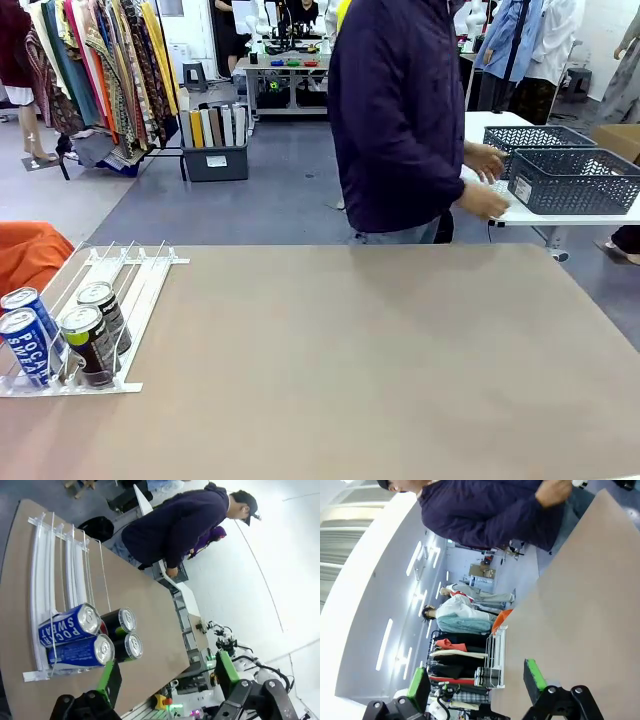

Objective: Retrieve and store the cans from the dispenser.
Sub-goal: Pick up one can from the Automatic Can Dispenser and place it in the middle of the table.

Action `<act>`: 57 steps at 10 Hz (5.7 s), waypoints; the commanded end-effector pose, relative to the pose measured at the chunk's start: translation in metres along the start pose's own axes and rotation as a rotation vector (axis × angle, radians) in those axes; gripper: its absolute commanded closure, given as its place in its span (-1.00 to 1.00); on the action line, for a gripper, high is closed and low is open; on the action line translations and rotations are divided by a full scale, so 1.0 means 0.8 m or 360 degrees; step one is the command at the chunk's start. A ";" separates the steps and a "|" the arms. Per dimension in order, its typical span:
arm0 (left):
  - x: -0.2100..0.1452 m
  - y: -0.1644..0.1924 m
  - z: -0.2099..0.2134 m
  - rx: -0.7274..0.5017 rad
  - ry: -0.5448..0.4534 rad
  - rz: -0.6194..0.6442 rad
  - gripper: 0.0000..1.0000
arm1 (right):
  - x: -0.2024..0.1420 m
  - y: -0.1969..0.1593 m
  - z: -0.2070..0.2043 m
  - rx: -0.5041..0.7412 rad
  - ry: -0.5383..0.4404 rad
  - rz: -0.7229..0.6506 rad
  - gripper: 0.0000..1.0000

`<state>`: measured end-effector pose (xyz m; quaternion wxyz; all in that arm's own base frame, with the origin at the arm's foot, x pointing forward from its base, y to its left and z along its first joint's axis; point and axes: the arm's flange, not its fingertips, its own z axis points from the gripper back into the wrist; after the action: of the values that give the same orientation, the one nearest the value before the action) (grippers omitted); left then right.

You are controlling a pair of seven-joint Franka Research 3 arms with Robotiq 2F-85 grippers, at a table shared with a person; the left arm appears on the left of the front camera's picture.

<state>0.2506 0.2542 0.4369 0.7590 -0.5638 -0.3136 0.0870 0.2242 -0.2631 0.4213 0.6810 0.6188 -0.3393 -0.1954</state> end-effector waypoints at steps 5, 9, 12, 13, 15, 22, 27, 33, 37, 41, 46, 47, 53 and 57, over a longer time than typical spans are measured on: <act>-0.003 -0.016 0.002 -0.0028 0.0049 -0.0012 -1.00 | -0.002 0.014 0.011 -0.0001 -0.0004 -0.0014 -1.00; -0.009 -0.147 -0.041 0.0682 0.0340 -0.0481 -1.00 | -0.002 0.014 0.011 -0.0001 -0.0004 -0.0014 -1.00; -0.042 -0.207 -0.131 0.1281 0.0703 -0.0769 -1.00 | -0.002 0.014 0.011 -0.0001 -0.0004 -0.0014 -1.00; -0.057 -0.198 -0.158 0.1371 0.0774 -0.0771 -1.00 | -0.002 0.014 0.011 -0.0001 -0.0004 -0.0014 -1.00; -0.073 -0.163 -0.206 0.1586 0.0833 -0.0704 -1.00 | -0.002 0.014 0.011 -0.0001 -0.0004 -0.0014 -1.00; -0.057 -0.182 -0.224 0.1583 0.0853 -0.0723 -1.00 | -0.002 0.014 0.011 -0.0001 -0.0004 -0.0014 -1.00; -0.029 -0.103 -0.262 0.1723 0.0864 -0.0380 -1.00 | -0.002 0.014 0.011 -0.0001 -0.0004 -0.0014 -1.00; -0.034 -0.033 -0.288 0.1895 0.0841 -0.0203 -1.00 | -0.002 0.014 0.011 -0.0001 -0.0004 -0.0014 -1.00; -0.035 -0.027 -0.290 0.1949 0.0813 -0.0193 -1.00 | -0.002 0.014 0.011 -0.0001 -0.0004 -0.0014 -1.00; -0.031 -0.028 -0.288 0.1962 0.0789 -0.0170 1.00 | -0.002 0.014 0.011 -0.0001 -0.0004 -0.0014 -1.00; -0.034 -0.029 -0.291 0.1941 0.0815 -0.0186 1.00 | -0.002 0.014 0.011 -0.0001 -0.0004 -0.0014 -1.00; -0.034 -0.030 -0.292 0.1939 0.0816 -0.0195 1.00 | -0.002 0.014 0.011 -0.0001 -0.0004 -0.0014 -1.00; -0.062 -0.155 -0.241 0.1885 0.0793 -0.0439 1.00 | -0.002 0.014 0.011 -0.0001 -0.0004 -0.0014 -1.00; -0.080 -0.260 -0.177 0.1765 0.0412 -0.0706 1.00 | -0.002 0.014 0.011 -0.0001 -0.0004 -0.0014 -1.00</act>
<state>0.2347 0.0302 0.5779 0.9791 -0.0055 -0.2028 0.0127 0.2147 -0.2643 0.4259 0.6837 0.6158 -0.3378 -0.1980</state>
